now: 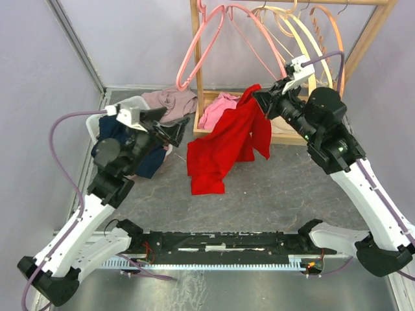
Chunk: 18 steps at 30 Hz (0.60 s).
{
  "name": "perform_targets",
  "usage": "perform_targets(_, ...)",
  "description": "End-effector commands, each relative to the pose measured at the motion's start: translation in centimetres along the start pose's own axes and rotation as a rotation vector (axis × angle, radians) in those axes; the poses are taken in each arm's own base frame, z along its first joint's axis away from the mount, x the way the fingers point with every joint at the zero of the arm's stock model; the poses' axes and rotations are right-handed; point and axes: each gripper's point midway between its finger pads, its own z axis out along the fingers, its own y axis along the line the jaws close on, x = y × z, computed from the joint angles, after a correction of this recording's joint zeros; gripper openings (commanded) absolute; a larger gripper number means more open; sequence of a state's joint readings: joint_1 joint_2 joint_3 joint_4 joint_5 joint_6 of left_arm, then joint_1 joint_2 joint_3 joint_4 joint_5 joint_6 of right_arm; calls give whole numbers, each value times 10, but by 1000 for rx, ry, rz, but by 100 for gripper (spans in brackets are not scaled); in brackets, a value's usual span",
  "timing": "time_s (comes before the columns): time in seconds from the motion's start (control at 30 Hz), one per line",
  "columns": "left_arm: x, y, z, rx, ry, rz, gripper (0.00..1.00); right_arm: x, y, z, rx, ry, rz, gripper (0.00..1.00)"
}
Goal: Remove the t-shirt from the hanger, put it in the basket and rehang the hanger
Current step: Place the hanger on the clothesline, then place the T-shirt in the bin.
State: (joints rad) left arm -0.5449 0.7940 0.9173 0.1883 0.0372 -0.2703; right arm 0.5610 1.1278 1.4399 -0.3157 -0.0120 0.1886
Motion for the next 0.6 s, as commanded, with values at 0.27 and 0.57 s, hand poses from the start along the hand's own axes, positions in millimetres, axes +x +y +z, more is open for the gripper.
perform_targets(0.27, 104, -23, 37, 124, 153, -46, 99, -131, 39, -26, -155, -303, 26, 1)
perform_targets(0.57, 130, -97, 39, 344, 134, -27, 99, -135, 39, -17, -149, -298, 22, 1)
